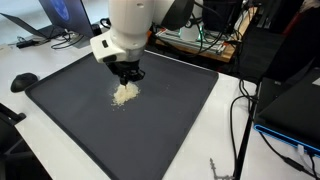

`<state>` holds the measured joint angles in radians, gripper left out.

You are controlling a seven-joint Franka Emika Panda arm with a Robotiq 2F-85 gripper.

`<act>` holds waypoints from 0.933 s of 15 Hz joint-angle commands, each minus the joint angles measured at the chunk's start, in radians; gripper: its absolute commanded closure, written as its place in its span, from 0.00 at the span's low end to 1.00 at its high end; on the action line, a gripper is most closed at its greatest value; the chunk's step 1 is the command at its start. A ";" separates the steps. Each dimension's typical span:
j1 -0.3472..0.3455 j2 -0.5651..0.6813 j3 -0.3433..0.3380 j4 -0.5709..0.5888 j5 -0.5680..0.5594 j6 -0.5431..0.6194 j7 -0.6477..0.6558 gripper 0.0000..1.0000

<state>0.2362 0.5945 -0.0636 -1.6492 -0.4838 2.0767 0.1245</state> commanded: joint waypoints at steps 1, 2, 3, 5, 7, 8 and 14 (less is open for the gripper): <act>0.016 -0.012 0.006 -0.010 -0.042 -0.027 0.014 0.96; 0.016 -0.025 0.008 -0.027 -0.051 -0.011 0.008 0.96; 0.010 -0.038 0.015 -0.043 -0.048 -0.002 -0.005 0.96; 0.001 -0.080 0.024 -0.091 -0.041 0.021 -0.009 0.96; -0.008 -0.127 0.026 -0.140 -0.038 0.047 -0.009 0.96; -0.017 -0.157 0.028 -0.170 -0.032 0.061 -0.013 0.96; -0.074 -0.355 0.033 -0.352 -0.010 0.168 -0.033 0.96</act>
<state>0.2036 0.3713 -0.0480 -1.8699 -0.5021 2.1857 0.1095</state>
